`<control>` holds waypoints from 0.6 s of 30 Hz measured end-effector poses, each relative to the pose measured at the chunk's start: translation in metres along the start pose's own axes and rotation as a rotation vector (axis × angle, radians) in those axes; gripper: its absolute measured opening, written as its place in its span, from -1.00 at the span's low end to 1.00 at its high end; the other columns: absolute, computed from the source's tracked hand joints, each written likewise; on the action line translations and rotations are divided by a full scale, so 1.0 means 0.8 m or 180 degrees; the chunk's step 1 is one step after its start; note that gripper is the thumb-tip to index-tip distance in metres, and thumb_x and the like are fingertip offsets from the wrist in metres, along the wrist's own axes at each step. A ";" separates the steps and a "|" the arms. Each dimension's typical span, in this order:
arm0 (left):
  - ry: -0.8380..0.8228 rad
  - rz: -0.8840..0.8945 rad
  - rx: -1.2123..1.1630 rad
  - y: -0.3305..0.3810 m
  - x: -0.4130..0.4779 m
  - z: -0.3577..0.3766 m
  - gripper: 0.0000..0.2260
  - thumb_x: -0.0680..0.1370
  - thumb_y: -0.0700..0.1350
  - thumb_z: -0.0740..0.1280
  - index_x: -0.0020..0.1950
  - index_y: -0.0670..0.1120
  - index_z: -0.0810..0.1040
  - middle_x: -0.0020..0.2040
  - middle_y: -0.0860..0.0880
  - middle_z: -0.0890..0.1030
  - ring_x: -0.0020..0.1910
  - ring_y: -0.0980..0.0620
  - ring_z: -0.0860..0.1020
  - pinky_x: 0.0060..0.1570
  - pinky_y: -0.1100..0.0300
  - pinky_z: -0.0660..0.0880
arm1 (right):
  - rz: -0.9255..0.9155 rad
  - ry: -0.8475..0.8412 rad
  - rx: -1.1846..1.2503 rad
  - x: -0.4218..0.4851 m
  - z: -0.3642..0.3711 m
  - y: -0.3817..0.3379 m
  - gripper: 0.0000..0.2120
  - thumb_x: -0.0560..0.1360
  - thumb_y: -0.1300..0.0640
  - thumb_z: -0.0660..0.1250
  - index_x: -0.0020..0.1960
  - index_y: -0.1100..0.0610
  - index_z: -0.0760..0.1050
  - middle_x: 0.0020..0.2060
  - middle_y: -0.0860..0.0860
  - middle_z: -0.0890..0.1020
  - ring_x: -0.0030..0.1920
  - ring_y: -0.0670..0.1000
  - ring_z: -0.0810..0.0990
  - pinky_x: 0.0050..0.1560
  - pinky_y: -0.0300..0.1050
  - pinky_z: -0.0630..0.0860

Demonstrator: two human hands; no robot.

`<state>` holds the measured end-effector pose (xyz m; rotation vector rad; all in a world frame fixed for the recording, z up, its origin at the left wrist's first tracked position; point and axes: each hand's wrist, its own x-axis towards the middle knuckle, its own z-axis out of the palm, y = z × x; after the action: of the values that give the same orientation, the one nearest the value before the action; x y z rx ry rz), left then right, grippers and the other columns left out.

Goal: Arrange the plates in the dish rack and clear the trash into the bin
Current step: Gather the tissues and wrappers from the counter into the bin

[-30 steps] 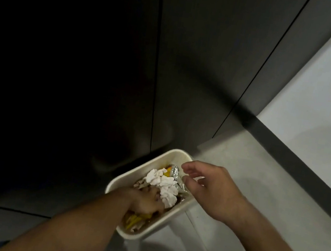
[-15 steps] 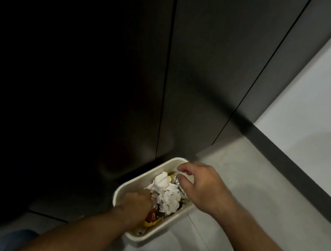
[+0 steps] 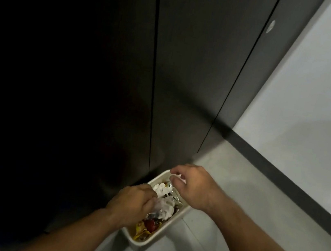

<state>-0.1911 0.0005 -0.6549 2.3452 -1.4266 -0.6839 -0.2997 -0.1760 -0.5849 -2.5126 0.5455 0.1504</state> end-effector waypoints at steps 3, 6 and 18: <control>0.0410 0.0085 0.0017 0.055 -0.035 -0.088 -0.68 0.56 0.18 0.07 0.06 0.10 0.57 -0.04 0.21 0.49 -0.09 0.24 0.47 -0.07 0.26 0.44 | -0.0064 0.0004 -0.0031 -0.025 -0.067 -0.037 -0.70 0.60 -0.10 0.20 0.26 -0.05 0.51 0.11 -0.10 0.56 0.08 -0.08 0.51 0.06 -0.12 0.49; 0.0592 0.0243 0.0059 0.122 -0.069 -0.192 -0.73 0.58 0.17 0.10 0.02 0.11 0.54 -0.08 0.21 0.46 -0.12 0.24 0.46 -0.10 0.27 0.45 | -0.0140 0.0107 0.0008 -0.055 -0.151 -0.080 -0.74 0.58 -0.14 0.21 0.19 -0.09 0.52 0.02 -0.16 0.54 0.02 -0.12 0.51 0.02 -0.13 0.50; 0.1087 0.0737 0.0130 0.370 -0.215 -0.557 -0.66 0.55 0.29 0.07 0.05 0.17 0.54 -0.04 0.25 0.54 -0.01 0.28 0.50 -0.03 0.21 0.52 | -0.0453 0.0627 0.0450 -0.227 -0.481 -0.245 -0.76 0.54 -0.24 0.24 0.13 -0.19 0.52 -0.05 -0.28 0.51 -0.02 -0.27 0.50 -0.07 -0.31 0.43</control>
<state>-0.2345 0.0264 -0.0953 2.1475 -1.5267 -0.1822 -0.3877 -0.1731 -0.1244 -2.4306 0.4359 -0.1851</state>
